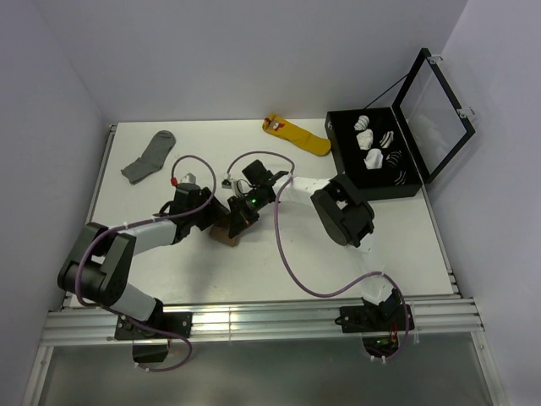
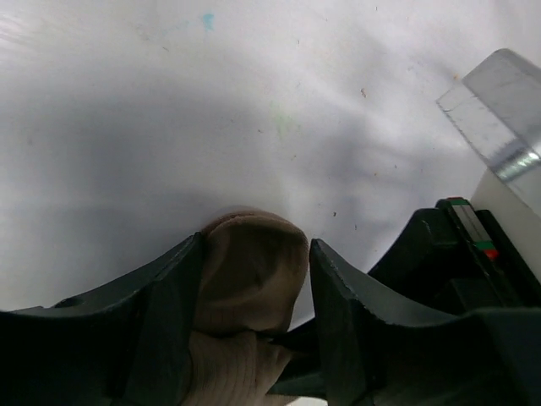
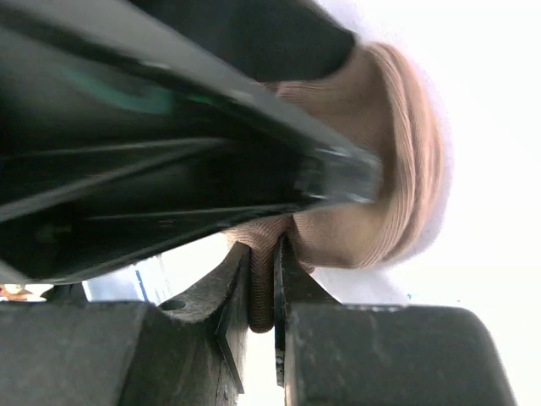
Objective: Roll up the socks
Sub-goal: Roll the sock at the center of the board.
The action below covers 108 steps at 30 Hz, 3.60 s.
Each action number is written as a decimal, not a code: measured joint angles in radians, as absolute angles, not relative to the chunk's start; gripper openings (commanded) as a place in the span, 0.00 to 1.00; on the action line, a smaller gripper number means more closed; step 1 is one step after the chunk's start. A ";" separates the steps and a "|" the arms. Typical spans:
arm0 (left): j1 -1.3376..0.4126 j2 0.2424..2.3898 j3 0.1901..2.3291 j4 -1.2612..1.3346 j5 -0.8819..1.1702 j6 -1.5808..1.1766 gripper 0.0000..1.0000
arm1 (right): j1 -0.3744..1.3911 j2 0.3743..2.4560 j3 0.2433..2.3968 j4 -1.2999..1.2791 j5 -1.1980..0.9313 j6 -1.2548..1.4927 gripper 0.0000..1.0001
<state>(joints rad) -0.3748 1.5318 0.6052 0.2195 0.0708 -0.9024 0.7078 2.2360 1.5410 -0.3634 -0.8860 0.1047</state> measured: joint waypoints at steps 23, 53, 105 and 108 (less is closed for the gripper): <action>-0.434 1.089 0.435 -0.158 -0.136 -1.251 0.70 | 0.706 2.248 1.559 -0.379 -0.879 0.148 0.00; -0.489 1.230 0.329 0.149 -0.201 -1.396 0.41 | 0.706 2.241 1.534 -0.333 -0.881 0.189 0.04; -0.438 1.527 0.751 -0.175 -0.038 -0.993 0.15 | 1.108 1.978 1.017 0.403 0.309 -0.138 0.63; -0.426 1.527 0.751 -0.176 -0.026 -0.979 0.17 | 1.106 1.997 1.042 0.400 0.316 -0.141 0.53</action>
